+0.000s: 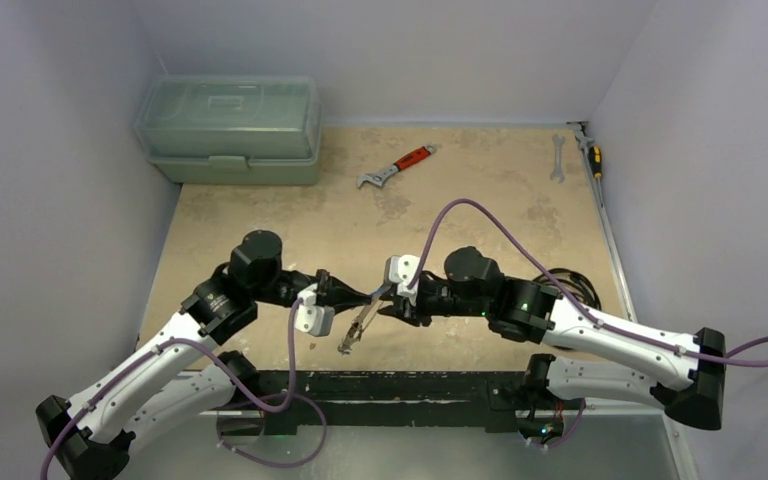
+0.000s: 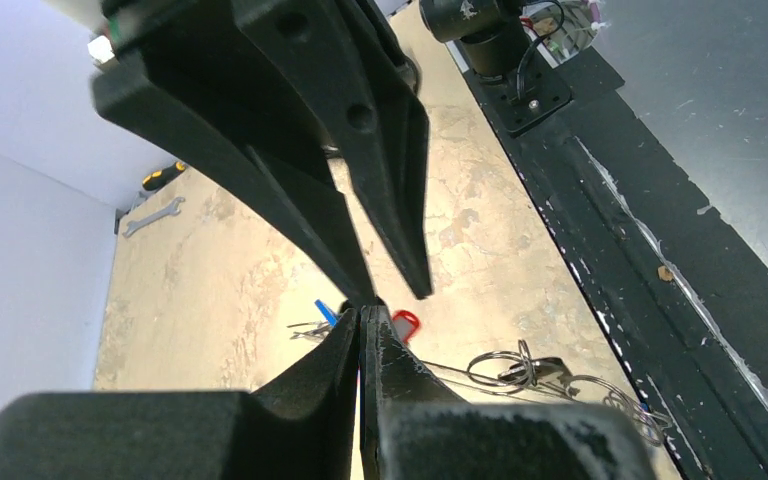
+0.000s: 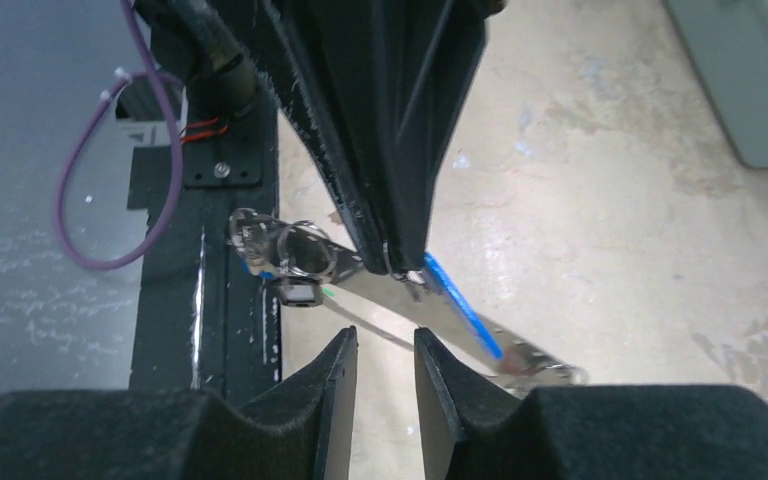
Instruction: Put the keys on the keyring
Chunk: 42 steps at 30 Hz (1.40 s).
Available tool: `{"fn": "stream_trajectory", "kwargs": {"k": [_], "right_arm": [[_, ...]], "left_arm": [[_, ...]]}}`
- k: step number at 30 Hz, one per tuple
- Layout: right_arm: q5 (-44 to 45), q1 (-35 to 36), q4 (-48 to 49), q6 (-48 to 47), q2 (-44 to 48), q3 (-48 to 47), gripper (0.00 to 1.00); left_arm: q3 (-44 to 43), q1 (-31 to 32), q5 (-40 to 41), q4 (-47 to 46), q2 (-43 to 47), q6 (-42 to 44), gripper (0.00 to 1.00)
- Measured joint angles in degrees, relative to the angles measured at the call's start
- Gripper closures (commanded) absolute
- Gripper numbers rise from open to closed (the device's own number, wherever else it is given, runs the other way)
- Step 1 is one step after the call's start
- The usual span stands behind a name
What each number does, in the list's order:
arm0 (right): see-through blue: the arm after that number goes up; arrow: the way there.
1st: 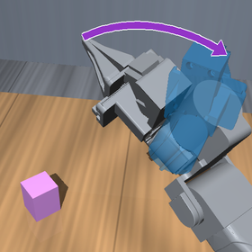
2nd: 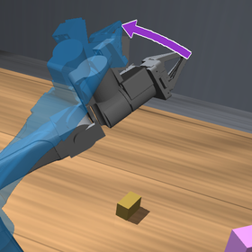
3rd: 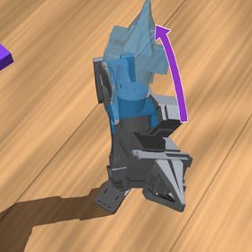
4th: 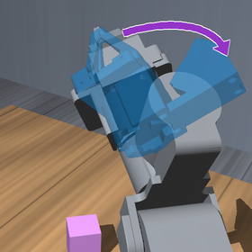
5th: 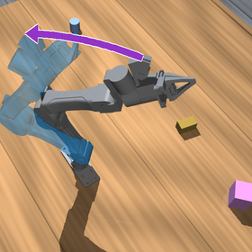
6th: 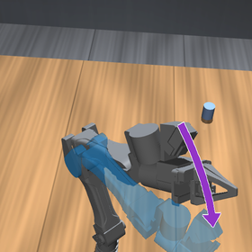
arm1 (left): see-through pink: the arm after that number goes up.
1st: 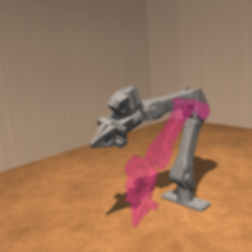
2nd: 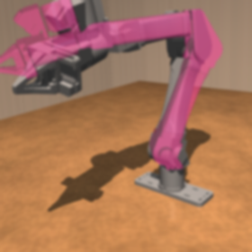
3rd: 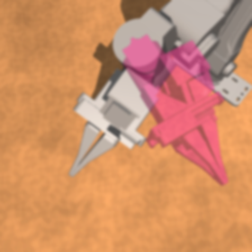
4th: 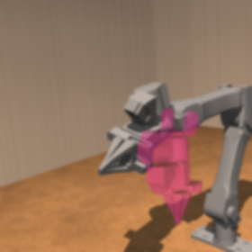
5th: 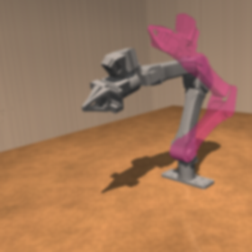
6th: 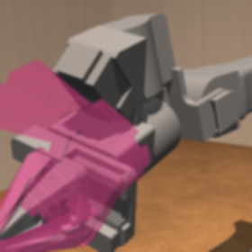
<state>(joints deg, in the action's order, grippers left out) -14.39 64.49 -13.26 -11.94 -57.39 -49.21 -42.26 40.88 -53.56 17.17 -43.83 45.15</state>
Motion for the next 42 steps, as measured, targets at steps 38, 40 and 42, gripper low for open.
{"fn": "stream_trajectory", "kwargs": {"k": [38,40,42], "right_arm": [[1.1,0.0,13.8,0.8,1.6,5.0,0.74],[1.1,0.0,14.3,0.8,1.2,5.2,0.74],[1.0,0.0,14.6,0.8,1.1,5.3,0.74]], "left_arm": [[2.8,0.0,-0.2,-5.4,2.1,-3.6,1.00],[2.8,0.0,-0.2,-5.6,2.3,-3.7,1.00],[2.8,0.0,-0.2,-5.6,2.4,-4.0,1.00]]}}
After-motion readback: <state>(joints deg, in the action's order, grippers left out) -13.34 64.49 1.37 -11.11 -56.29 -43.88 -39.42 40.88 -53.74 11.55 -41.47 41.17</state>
